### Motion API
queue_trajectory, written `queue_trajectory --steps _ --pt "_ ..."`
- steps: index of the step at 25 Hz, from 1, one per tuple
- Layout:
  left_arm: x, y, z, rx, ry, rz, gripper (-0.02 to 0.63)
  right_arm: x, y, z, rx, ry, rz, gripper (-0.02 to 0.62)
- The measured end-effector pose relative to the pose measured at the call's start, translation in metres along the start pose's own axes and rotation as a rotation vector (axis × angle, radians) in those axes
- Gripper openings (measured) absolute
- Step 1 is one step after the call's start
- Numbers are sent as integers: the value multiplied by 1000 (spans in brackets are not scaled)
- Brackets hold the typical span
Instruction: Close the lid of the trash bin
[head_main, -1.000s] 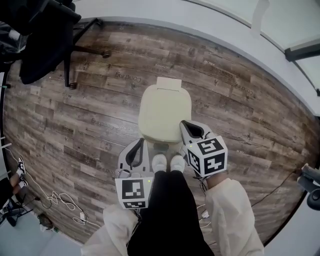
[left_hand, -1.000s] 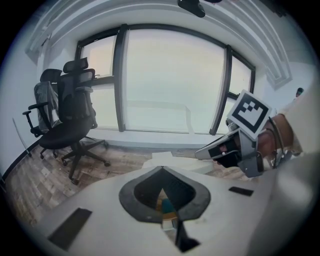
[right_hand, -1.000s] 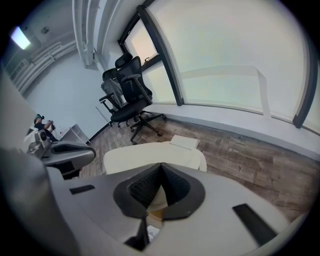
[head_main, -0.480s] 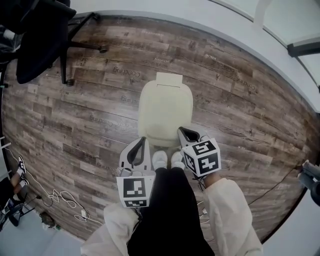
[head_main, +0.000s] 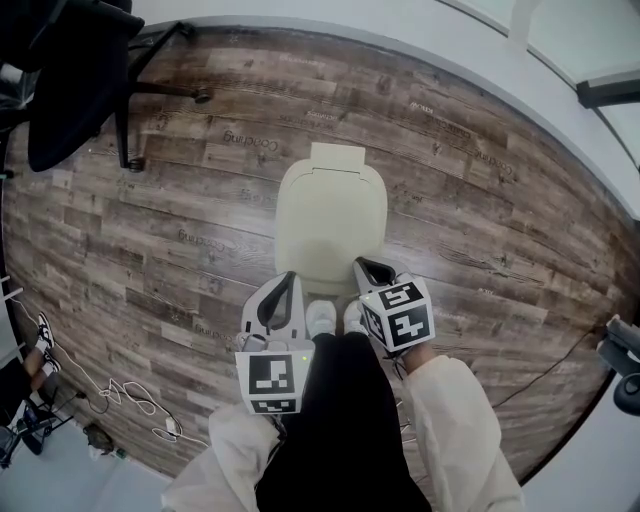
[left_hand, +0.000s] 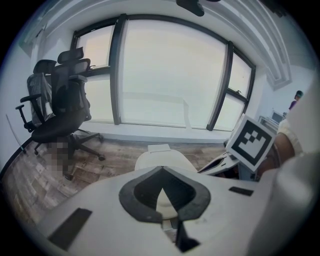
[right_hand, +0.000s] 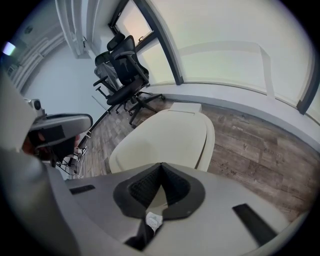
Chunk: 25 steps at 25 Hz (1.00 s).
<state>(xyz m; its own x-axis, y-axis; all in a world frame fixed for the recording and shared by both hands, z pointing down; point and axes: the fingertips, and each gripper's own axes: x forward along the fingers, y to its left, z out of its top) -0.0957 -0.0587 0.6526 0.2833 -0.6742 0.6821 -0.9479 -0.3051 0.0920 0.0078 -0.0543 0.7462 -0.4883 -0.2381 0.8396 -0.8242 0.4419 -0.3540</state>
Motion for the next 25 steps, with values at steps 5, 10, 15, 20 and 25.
queue_trajectory --steps 5,10,15,20,25 --pt "1 2 -5 -7 11 -4 8 10 -3 -7 1 23 -16 23" --pt "4 7 -8 -12 18 0 8 20 -6 -14 -3 50 -31 23" --pt "5 12 -11 -15 30 -2 8 26 -9 -16 -19 63 -46 23" --pt "13 14 -27 -11 76 -14 8 29 -9 -19 -17 76 -61 24" --pt "32 11 -60 6 152 -28 8 31 -9 -18 -19 70 -61 25"
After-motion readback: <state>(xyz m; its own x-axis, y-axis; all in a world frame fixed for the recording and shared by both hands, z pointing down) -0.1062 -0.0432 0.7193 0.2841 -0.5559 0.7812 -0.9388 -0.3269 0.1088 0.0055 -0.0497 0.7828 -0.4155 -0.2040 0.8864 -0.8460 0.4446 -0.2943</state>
